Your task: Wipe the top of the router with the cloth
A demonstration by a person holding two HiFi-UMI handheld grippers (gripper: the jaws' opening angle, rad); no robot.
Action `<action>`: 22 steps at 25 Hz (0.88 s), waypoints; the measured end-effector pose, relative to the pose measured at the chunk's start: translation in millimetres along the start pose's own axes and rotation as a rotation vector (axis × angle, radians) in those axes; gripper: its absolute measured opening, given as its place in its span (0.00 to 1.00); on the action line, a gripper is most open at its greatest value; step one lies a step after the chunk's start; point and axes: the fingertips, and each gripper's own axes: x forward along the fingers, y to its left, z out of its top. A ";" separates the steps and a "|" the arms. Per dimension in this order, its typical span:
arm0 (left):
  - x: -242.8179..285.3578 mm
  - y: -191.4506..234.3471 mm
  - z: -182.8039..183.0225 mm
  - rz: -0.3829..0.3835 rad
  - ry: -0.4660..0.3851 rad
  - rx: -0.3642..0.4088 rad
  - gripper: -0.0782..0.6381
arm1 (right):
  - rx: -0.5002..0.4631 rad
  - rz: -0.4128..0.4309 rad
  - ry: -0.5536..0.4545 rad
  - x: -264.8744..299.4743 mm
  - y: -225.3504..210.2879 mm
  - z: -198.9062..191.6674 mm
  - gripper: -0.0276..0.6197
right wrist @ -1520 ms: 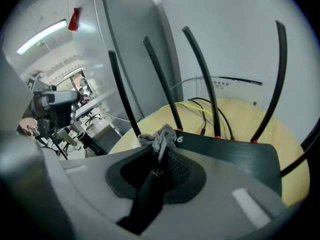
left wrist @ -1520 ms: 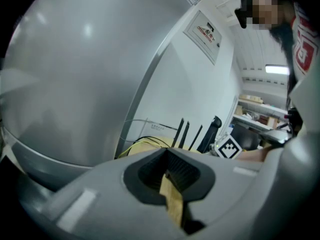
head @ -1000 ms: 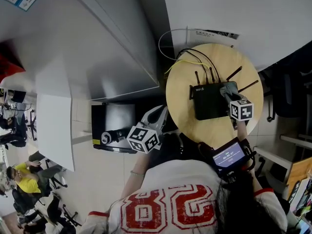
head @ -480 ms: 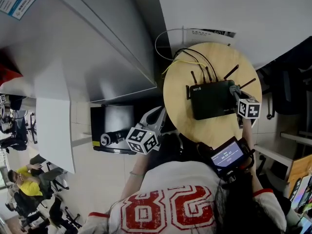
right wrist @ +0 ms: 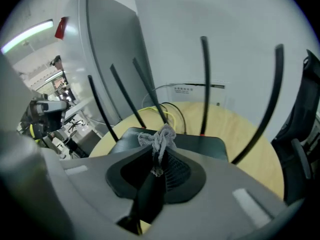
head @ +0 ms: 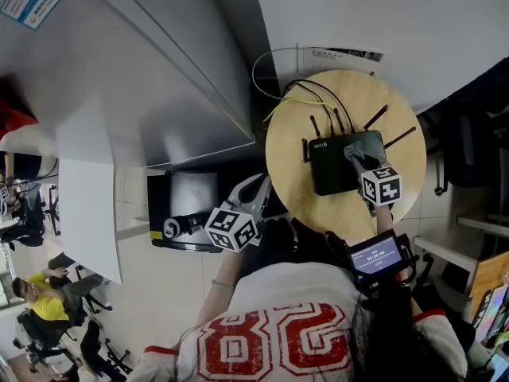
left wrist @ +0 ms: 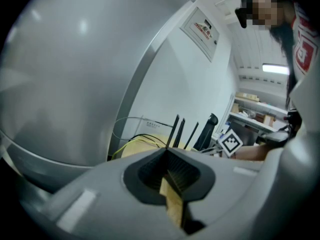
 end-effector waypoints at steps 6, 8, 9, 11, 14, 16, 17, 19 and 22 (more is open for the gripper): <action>0.7 -0.8 3.3 -0.006 -0.010 0.003 0.11 | -0.120 0.176 0.035 21.5 83.5 1.4 0.13; -0.5 -0.2 3.8 -0.003 -0.013 0.004 0.11 | -0.142 0.213 0.049 25.9 102.5 -2.2 0.13; -1.2 0.3 3.8 -0.001 -0.014 0.004 0.11 | -0.148 0.228 0.056 27.8 109.7 -4.9 0.13; -2.5 0.8 3.3 0.001 -0.015 0.003 0.11 | -0.156 0.244 0.074 31.2 118.5 -11.8 0.13; -3.6 0.8 2.6 0.002 -0.015 0.003 0.11 | -0.156 0.244 0.093 34.4 119.9 -20.4 0.13; -3.5 0.2 2.4 0.000 -0.015 0.003 0.11 | -0.145 0.239 0.093 33.2 116.5 -21.8 0.13; -3.5 0.0 2.5 -0.001 -0.016 0.003 0.11 | -0.143 0.236 0.092 32.0 114.5 -21.7 0.13; -3.2 -0.2 2.9 -0.001 -0.018 0.001 0.11 | -0.142 0.227 0.090 29.5 110.0 -21.4 0.13; -1.8 -1.3 3.4 -0.007 -0.017 0.001 0.11 | -0.127 0.202 0.088 25.6 98.5 -21.7 0.13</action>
